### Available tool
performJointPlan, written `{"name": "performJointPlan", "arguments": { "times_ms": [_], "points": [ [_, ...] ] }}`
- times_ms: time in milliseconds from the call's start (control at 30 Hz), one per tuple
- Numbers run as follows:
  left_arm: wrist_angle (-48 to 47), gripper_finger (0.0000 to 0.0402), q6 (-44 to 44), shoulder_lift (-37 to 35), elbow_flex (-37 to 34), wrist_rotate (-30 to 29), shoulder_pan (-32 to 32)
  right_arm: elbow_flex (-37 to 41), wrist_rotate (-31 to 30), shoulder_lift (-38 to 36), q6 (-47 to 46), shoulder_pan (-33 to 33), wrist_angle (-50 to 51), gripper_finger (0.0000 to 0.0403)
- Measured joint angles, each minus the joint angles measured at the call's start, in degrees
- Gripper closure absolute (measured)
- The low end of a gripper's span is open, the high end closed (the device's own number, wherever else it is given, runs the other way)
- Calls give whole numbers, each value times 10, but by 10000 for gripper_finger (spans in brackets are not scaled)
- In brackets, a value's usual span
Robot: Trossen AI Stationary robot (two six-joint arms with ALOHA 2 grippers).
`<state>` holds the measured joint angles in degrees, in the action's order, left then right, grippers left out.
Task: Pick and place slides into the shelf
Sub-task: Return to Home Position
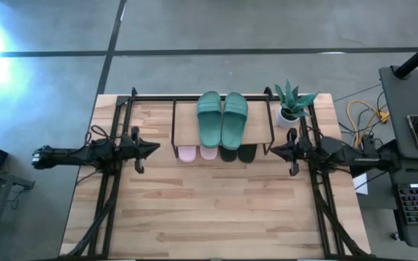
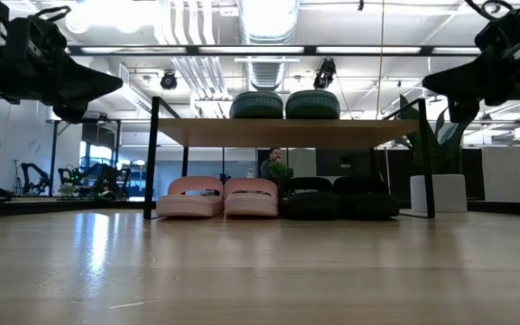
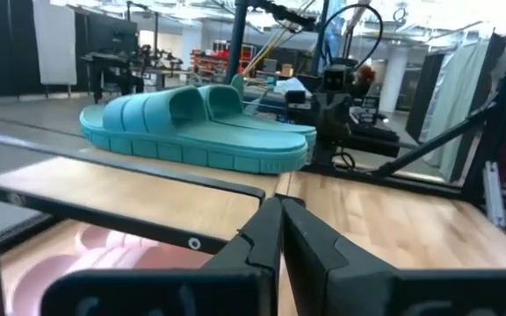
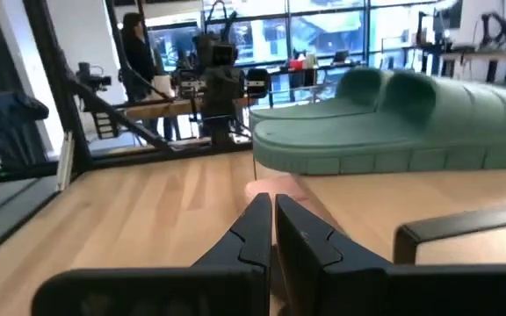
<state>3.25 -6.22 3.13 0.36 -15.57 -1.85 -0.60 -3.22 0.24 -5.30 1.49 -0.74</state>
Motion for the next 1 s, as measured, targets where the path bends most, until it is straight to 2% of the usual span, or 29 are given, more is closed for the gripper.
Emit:
{"name": "performJointPlan", "arguments": {
  "times_ms": [133,200,700,1000],
  "points": [
    [0,402,-19,4,0,0,0,0,76,2,-13,35,-2,390],
    [-1,402,-24,8,0,0,0,0,94,2,-17,42,-8,390],
    [4,402,-24,16,-1,-4,0,0,72,7,-144,45,-2,390],
    [8,402,-24,17,-1,-3,0,0,72,7,-144,45,-3,390]
  ]
}}
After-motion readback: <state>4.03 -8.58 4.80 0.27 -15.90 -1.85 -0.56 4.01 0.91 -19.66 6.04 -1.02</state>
